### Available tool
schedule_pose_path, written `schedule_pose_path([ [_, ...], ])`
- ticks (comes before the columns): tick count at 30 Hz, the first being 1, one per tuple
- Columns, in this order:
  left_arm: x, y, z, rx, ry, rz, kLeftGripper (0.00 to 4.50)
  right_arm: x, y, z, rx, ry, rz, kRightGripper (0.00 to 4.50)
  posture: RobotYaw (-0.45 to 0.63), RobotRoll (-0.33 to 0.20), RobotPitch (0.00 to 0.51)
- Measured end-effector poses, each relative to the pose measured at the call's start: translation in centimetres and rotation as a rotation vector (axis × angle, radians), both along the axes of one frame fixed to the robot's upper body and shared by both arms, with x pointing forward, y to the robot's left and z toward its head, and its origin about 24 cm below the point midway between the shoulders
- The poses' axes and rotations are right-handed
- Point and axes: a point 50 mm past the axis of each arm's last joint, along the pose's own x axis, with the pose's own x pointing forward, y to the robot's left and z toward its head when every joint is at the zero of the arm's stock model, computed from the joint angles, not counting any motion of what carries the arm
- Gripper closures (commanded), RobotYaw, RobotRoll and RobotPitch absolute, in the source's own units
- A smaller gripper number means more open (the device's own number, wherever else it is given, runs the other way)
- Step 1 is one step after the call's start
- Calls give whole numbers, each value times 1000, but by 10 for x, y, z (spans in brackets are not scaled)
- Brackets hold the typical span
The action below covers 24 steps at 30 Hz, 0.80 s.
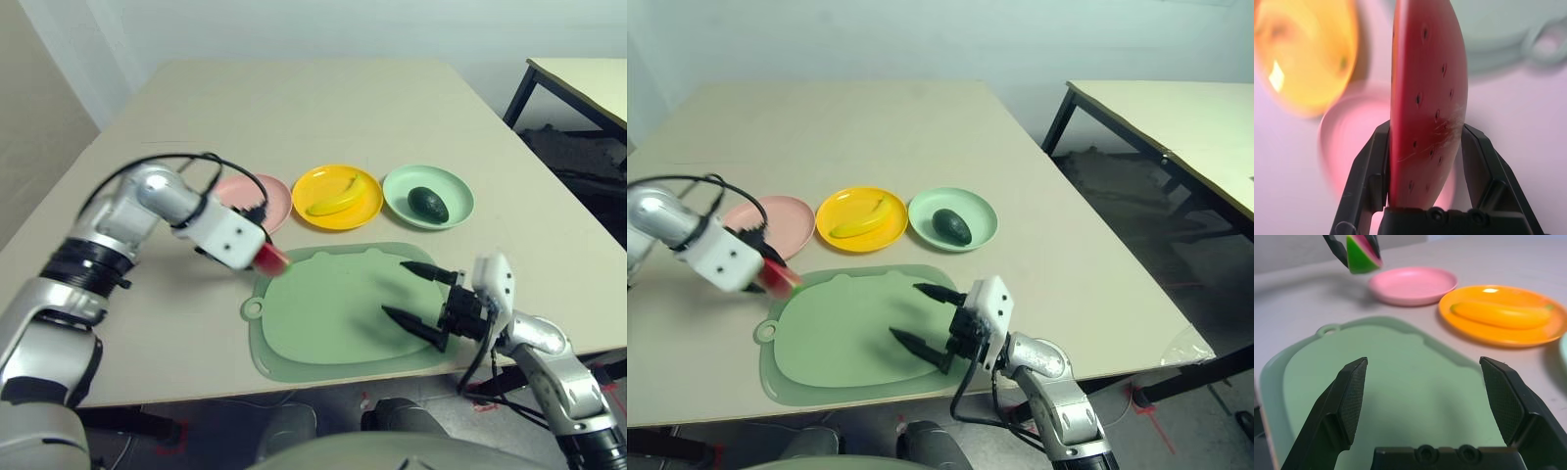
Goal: Place the fruits into color-matched plates.
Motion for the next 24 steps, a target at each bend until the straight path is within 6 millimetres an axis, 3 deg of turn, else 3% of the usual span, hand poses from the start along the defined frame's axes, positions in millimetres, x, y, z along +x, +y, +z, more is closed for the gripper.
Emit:
schedule_pose_path([
  [5, 12, 23, -1, -9, -72, 141, 2246, 1, 2, 6, 6, -39, -42, 0, 53, 0, 0],
  [9, 22, 36, -6, -26, -142, 262, 2246, -11, 0, 6, -15, -64, -43, 0, 32, 0, 0],
  [17, 38, 30, -41, -57, -193, 352, 2246, -22, -3, 7, -86, -130, 10, 0, 5, 0, 0],
  [24, 43, 18, -60, -88, -180, 363, 2246, -23, -2, 6, -83, -129, 15, 0, -12, 0, 0],
])
